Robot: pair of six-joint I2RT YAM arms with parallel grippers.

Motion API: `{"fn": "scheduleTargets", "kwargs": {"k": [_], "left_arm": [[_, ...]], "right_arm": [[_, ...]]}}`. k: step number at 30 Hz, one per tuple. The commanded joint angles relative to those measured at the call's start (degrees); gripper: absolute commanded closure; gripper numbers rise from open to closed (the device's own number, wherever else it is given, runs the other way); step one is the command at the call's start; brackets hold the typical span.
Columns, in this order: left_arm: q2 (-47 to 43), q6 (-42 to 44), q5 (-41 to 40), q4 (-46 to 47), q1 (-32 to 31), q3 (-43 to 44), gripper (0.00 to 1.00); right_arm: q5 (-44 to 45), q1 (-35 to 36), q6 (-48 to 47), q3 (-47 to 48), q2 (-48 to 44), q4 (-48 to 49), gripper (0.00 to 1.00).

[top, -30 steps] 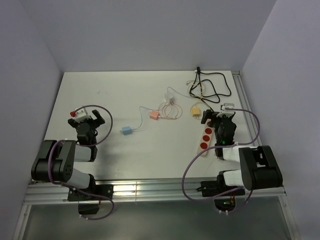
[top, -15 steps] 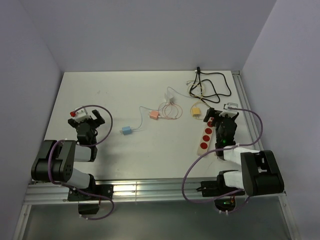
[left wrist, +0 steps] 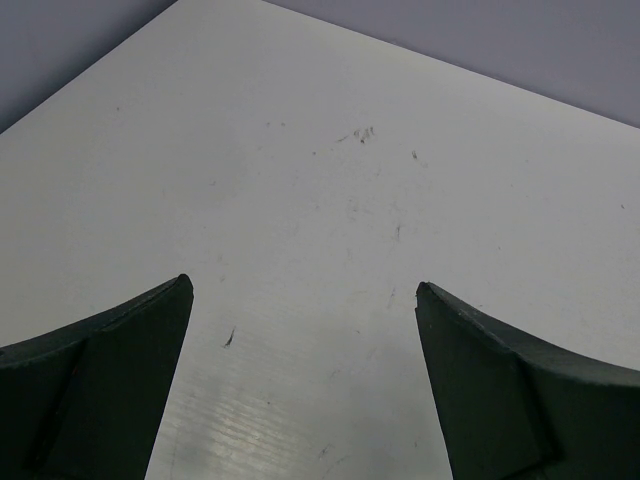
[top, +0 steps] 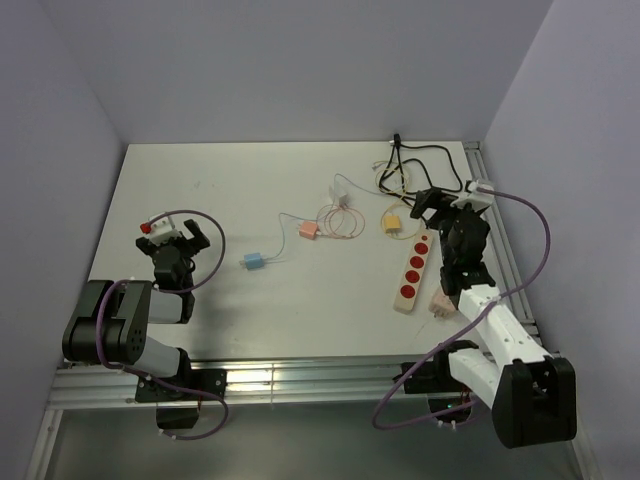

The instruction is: Insert the plug

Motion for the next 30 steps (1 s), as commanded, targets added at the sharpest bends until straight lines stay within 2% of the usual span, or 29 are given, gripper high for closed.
{"fn": "scheduleTargets", "kwargs": {"k": [1, 3, 5, 10, 14, 16, 17, 20, 21, 24, 25, 30], "left_arm": [[-0.6, 1.0, -0.6, 2.2, 0.1, 1.2, 0.01], [-0.6, 1.0, -0.5, 2.3, 0.1, 1.2, 0.00], [-0.7, 1.0, -0.5, 2.3, 0.1, 1.2, 0.00], [-0.6, 1.0, -0.5, 2.3, 0.1, 1.2, 0.01], [-2.6, 1.5, -1.3, 3.0, 0.1, 0.5, 0.00], [-8.6, 1.3, -0.2, -5.8, -0.3, 3.1, 0.00], [-9.6, 0.8, -0.9, -13.6, -0.4, 4.7, 0.01], [-12.0, -6.8, -7.3, -26.7, -0.6, 11.4, 0.01], [-12.8, -12.5, -8.8, -34.7, -0.7, 12.6, 0.00], [-18.6, -18.3, -12.1, -41.6, -3.0, 14.7, 0.01], [-23.4, -19.8, -11.8, -42.4, -3.7, 14.6, 0.01], [-37.7, -30.9, -4.6, -52.1, -4.5, 16.9, 0.01]], "right_arm": [[-7.5, 0.3, 7.3, 5.0, 2.2, -5.1, 0.00], [-8.8, 0.3, 9.4, 9.8, 7.9, -11.8, 0.01], [-6.0, 0.4, 11.4, 18.5, 14.3, -21.3, 0.01], [-8.9, 0.7, 9.0, 28.6, 22.9, -26.3, 0.00], [-11.0, 1.2, 7.4, 36.0, 32.5, -35.3, 0.00], [-9.4, 1.9, 5.8, 39.3, 35.1, -37.7, 0.02], [-9.4, 2.3, 5.2, 40.1, 37.3, -39.4, 0.02], [-6.8, 4.2, 4.1, 43.5, 41.7, -42.7, 0.05], [-6.8, 4.9, 3.7, 44.1, 42.6, -43.2, 0.07], [-4.6, 5.7, 3.0, 45.8, 45.8, -45.2, 0.08], [-4.2, 5.9, 2.8, 46.9, 46.6, -46.0, 0.08], [-4.0, 6.0, 1.0, 49.8, 51.5, -49.8, 0.13]]}}
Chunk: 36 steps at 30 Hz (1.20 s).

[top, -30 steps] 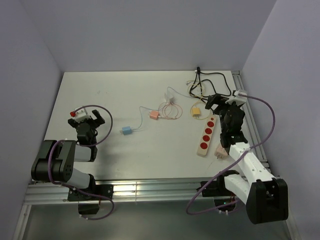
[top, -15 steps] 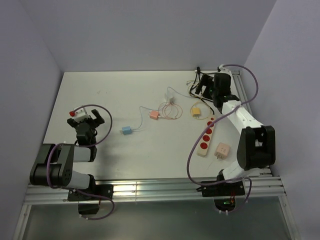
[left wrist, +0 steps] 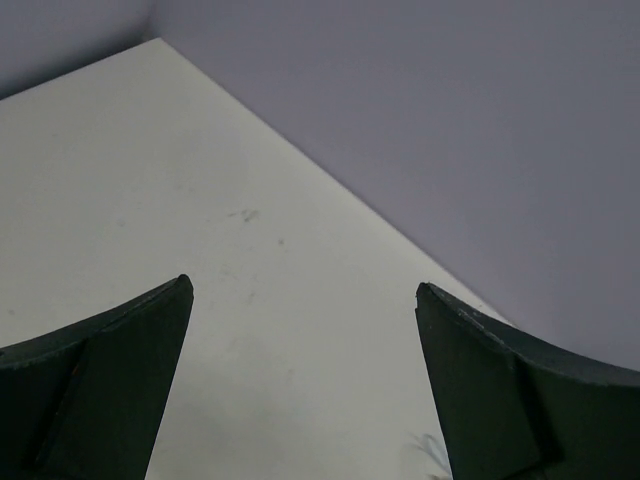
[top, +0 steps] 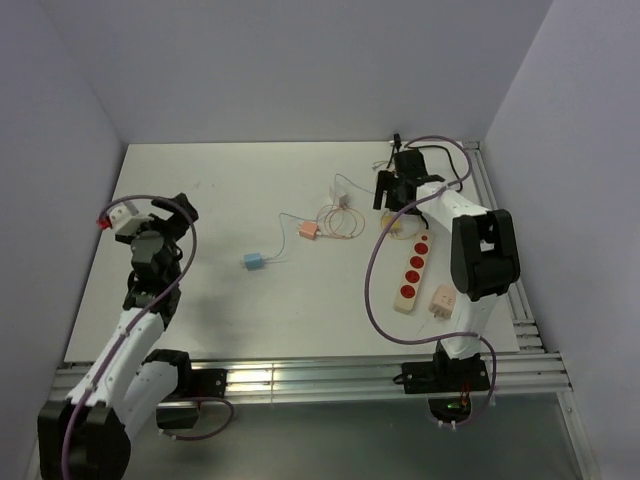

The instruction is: Insert the plug

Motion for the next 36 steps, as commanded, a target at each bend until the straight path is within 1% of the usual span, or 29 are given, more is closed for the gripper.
{"fn": "scheduleTargets", "kwargs": {"k": [1, 2, 3, 4, 6, 7, 8, 10, 11, 13, 14, 16, 17, 18, 19, 21, 22, 24, 25, 27, 28, 29, 30, 31, 32, 33, 36], "left_arm": [[-9.2, -9.7, 4.5, -12.0, -0.2, 4.4, 0.01], [-10.6, -9.5, 8.3, -13.6, -0.2, 5.1, 0.01], [-12.0, -9.5, 9.6, -15.1, -0.2, 6.6, 0.01], [-14.1, -10.3, 10.7, -20.2, -0.2, 7.7, 0.01], [-15.8, -12.7, 11.8, -25.6, -0.2, 11.7, 0.00], [-16.7, -13.2, 12.7, -32.8, -0.1, 13.3, 0.01], [-17.0, -13.1, 16.6, -34.6, -0.2, 14.7, 0.00], [-17.3, -7.3, 22.8, -37.5, -0.1, 18.7, 0.00], [-17.3, -5.5, 26.0, -38.5, -0.1, 19.6, 0.01], [-17.4, -5.9, 33.5, -37.9, -0.2, 20.7, 0.01], [-17.3, -7.5, 35.5, -37.8, -0.1, 20.7, 0.01], [-16.9, -9.8, 40.2, -37.8, -0.1, 21.0, 0.00], [-16.6, -9.9, 42.2, -37.8, -0.1, 21.4, 0.01], [-15.7, -10.0, 46.7, -37.7, -0.1, 22.4, 0.01], [-15.4, -10.4, 48.6, -37.3, -0.1, 22.5, 0.00], [-14.4, -12.0, 53.1, -34.5, -0.1, 22.1, 0.01], [-14.2, -12.4, 58.5, -33.1, -0.1, 21.8, 0.04], [-13.5, -14.1, 63.9, -29.1, -0.2, 19.9, 0.12], [-13.5, -15.1, 68.3, -24.1, -0.2, 19.0, 0.21], [-13.7, -16.2, 70.0, -22.3, -0.5, 17.2, 0.29], [-13.5, -15.9, 69.6, -22.9, -0.9, 17.1, 0.32], [-13.5, -14.1, 68.5, -23.9, -2.5, 17.3, 0.32], [-13.0, -13.2, 67.4, -25.1, -3.6, 17.5, 0.31], [-12.5, -12.4, 66.3, -25.6, -4.8, 17.7, 0.30], [-12.2, -11.6, 64.2, -25.6, -7.6, 17.6, 0.30], [-11.3, -11.4, 63.0, -25.6, -9.2, 17.5, 0.30], [-9.4, -11.4, 57.8, -22.4, -15.7, 16.4, 0.28]], "right_arm": [[2.2, -0.1, -2.1, 4.1, 2.3, -3.6, 0.14], [2.3, -0.1, -2.6, 4.4, 2.5, -4.0, 0.14], [2.5, -0.1, -2.9, 4.6, 2.9, -4.2, 0.14], [2.7, -0.1, -3.1, 5.3, 3.8, -5.1, 0.14], [3.3, -0.1, -4.1, 6.5, 5.1, -6.7, 0.16], [3.4, -0.1, -4.4, 7.6, 6.4, -8.0, 0.16], [3.4, 0.0, -4.8, 8.0, 6.9, -8.4, 0.19], [2.8, -0.1, -4.9, 8.2, 7.9, -8.7, 0.22], [2.5, -0.1, -4.8, 8.1, 8.2, -8.6, 0.27], [1.3, -0.1, -4.7, 8.0, 8.6, -8.5, 0.32], [1.0, -0.1, -4.5, 7.9, 8.6, -8.5, 0.36], [0.9, 0.0, -4.4, 7.5, 8.5, -8.4, 0.37], [0.9, 0.1, -4.3, 7.3, 8.3, -8.3, 0.42], [0.8, 0.0, -4.4, 6.7, 7.7, -8.1, 0.43], [0.5, 0.0, -4.5, 6.2, 7.6, -7.6, 0.44], [0.1, 0.0, -4.7, 5.9, 7.3, -7.4, 0.50], [-0.1, 0.0, -4.8, 6.0, 7.5, -7.6, 0.52], [-1.2, 0.1, -4.9, 6.6, 7.7, -7.8, 0.60], [-1.6, 0.0, -4.7, 6.8, 7.6, -7.8, 0.64], [-2.9, 0.0, -4.2, 6.7, 6.0, -7.7, 0.76], [-4.1, 0.0, -3.5, 6.5, 5.0, -7.0, 0.87], [-6.0, 0.0, -2.9, 5.8, 3.9, -6.4, 0.94], [-6.9, 0.0, -2.3, 5.4, 1.5, -5.7, 0.99], [-8.0, 0.0, -1.1, 5.2, 0.3, -5.6, 1.00], [-9.1, 0.1, -0.4, 4.9, -0.9, -5.4, 1.00], [-11.7, 0.1, 0.3, 4.3, -3.2, -5.0, 1.00], [-16.8, 0.0, 3.6, 1.7, -8.8, -3.1, 1.00]]}}
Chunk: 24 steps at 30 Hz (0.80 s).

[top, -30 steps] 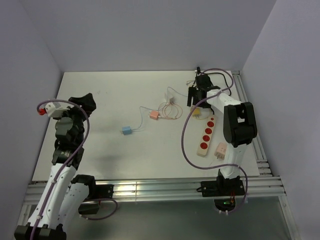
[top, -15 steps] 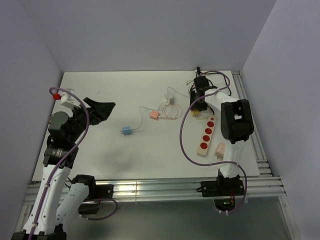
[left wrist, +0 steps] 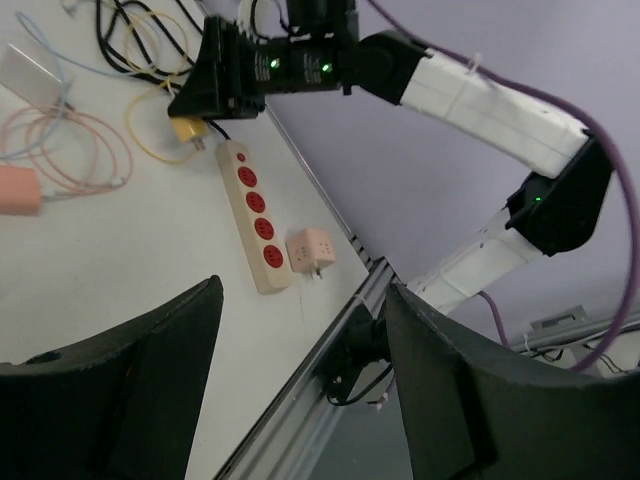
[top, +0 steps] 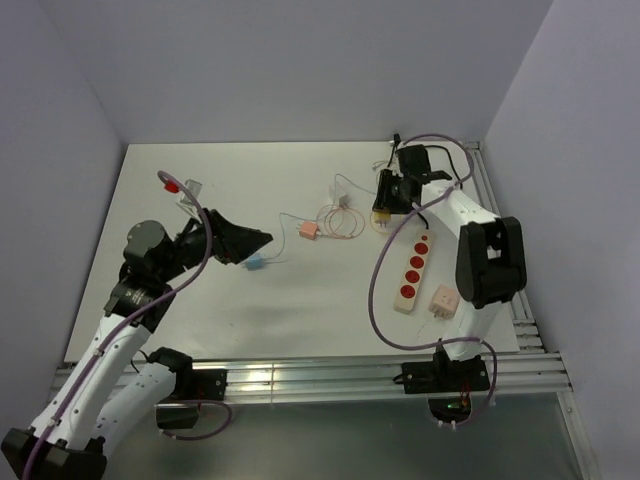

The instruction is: Insert the plug

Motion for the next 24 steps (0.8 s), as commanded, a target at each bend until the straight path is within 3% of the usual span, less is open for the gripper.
{"fn": "scheduleTargets", "kwargs": {"k": [1, 6, 12, 16, 24], "left_arm": [[2.4, 1.9, -5.6, 5.6, -5.9, -0.9, 0.28], [9.1, 4.7, -19.3, 14.7, -17.5, -2.2, 0.30], [17.4, 9.1, -32.1, 33.4, -27.3, -5.7, 0.29], [24.3, 10.7, -34.6, 36.0, -31.0, -2.5, 0.32], [28.5, 11.3, -38.5, 39.3, -35.6, -2.4, 0.32]], "right_arm": [[-8.5, 0.1, 5.6, -1.9, -10.1, 4.2, 1.00], [-14.1, 1.3, 14.8, -8.1, -20.5, 7.7, 1.00], [-10.0, 5.4, 31.6, -20.8, -34.8, 14.8, 1.00], [-2.2, 12.9, 36.5, -24.3, -41.3, 13.1, 1.00], [-0.7, 19.7, 43.8, -29.7, -51.6, 15.6, 1.00]]}}
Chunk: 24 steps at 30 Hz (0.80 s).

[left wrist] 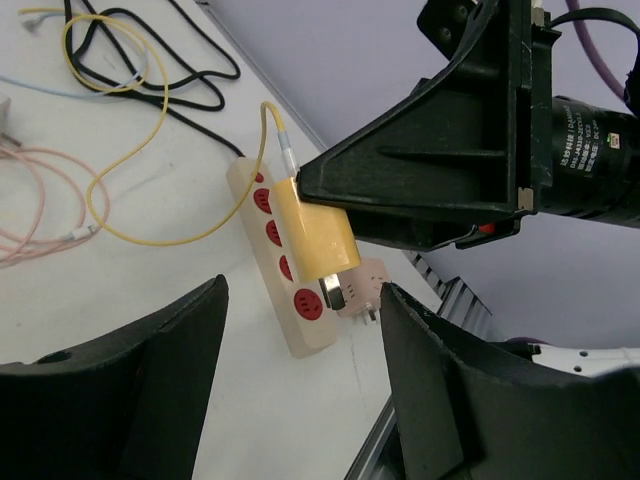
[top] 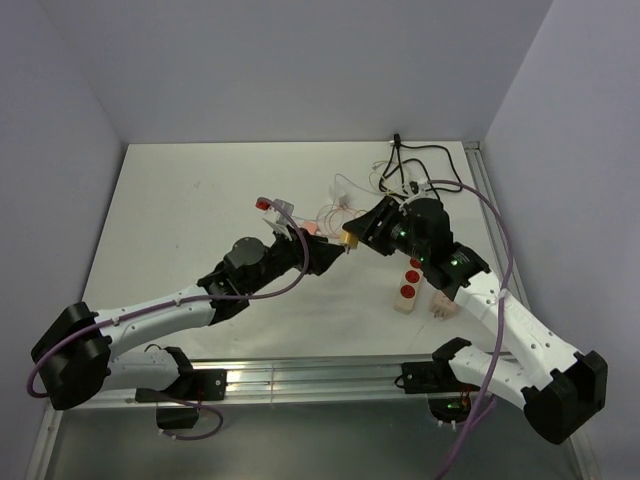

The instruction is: Insert the plug

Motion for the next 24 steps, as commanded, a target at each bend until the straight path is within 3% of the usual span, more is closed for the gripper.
{"fn": "scheduleTargets", "kwargs": {"k": [1, 7, 9, 10, 11, 12, 13, 14, 17, 20, 24], "left_arm": [[0.6, 1.0, -3.1, 6.9, -1.9, 2.5, 0.32], [4.7, -0.2, -3.9, 5.8, -3.5, 5.2, 0.35], [5.1, -0.8, -4.3, 6.3, -3.5, 5.0, 0.41], [5.5, -0.9, -4.4, 6.4, -3.5, 5.1, 0.47], [5.8, -1.1, -4.6, 6.3, -3.5, 5.1, 0.69], [5.9, -1.7, -5.1, 5.3, -3.5, 5.3, 0.79], [5.9, -1.9, -5.3, 4.8, -3.5, 5.5, 0.89], [5.9, -1.9, -5.2, 4.3, -3.5, 5.6, 1.00], [4.1, -1.0, -2.1, 5.0, -3.5, 4.4, 1.00], [1.6, 0.3, 7.5, 4.8, -1.7, 2.9, 1.00], [0.0, -2.0, 24.1, 4.8, 5.7, 1.8, 1.00]], "right_arm": [[3.0, 1.7, 3.8, -0.4, -3.0, 2.8, 1.00], [2.5, 3.4, 4.1, -1.5, -4.7, 2.6, 1.00], [2.5, 3.7, 4.2, -1.7, -5.2, 2.4, 1.00], [2.4, 3.9, 4.2, -1.9, -5.8, 2.3, 1.00], [2.1, 4.0, 3.7, -2.1, -6.0, 2.3, 1.00], [1.9, 3.9, 3.1, -2.1, -6.4, 2.2, 1.00], [1.2, 3.9, 2.3, -2.1, -6.9, 2.3, 0.96], [0.9, 3.9, -0.3, -1.8, -7.3, 1.7, 0.67], [1.0, 4.0, -7.0, 0.6, -8.0, -3.4, 0.17], [0.7, 3.1, -13.1, 3.2, -8.7, -8.5, 0.11], [-8.7, 2.0, -18.3, 1.1, -13.1, -5.6, 0.16]]}}
